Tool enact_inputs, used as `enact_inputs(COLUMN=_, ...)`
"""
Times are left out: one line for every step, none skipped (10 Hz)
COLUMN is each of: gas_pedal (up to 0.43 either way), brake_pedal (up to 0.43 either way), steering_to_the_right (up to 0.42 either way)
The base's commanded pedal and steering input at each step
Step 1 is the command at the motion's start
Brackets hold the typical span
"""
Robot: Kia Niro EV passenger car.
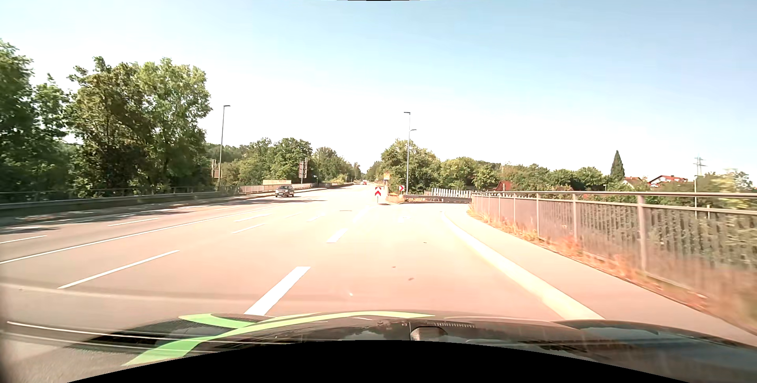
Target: Follow the waypoints while adhering to traffic rules and regulations
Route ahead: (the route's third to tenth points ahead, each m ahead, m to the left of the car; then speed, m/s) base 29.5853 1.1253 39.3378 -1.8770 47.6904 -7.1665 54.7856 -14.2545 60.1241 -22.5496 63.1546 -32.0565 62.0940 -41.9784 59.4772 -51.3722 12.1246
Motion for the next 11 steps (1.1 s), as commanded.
enact_inputs(gas_pedal=0.020, brake_pedal=0.000, steering_to_the_right=0.009)
enact_inputs(gas_pedal=0.020, brake_pedal=0.000, steering_to_the_right=0.012)
enact_inputs(gas_pedal=0.020, brake_pedal=0.000, steering_to_the_right=0.012)
enact_inputs(gas_pedal=0.028, brake_pedal=0.000, steering_to_the_right=0.012)
enact_inputs(gas_pedal=0.028, brake_pedal=0.000, steering_to_the_right=0.013)
enact_inputs(gas_pedal=0.039, brake_pedal=0.000, steering_to_the_right=0.016)
enact_inputs(gas_pedal=0.047, brake_pedal=0.000, steering_to_the_right=0.019)
enact_inputs(gas_pedal=0.047, brake_pedal=0.000, steering_to_the_right=0.023)
enact_inputs(gas_pedal=0.059, brake_pedal=0.000, steering_to_the_right=0.029)
enact_inputs(gas_pedal=0.059, brake_pedal=0.000, steering_to_the_right=0.031)
enact_inputs(gas_pedal=0.059, brake_pedal=0.000, steering_to_the_right=0.033)
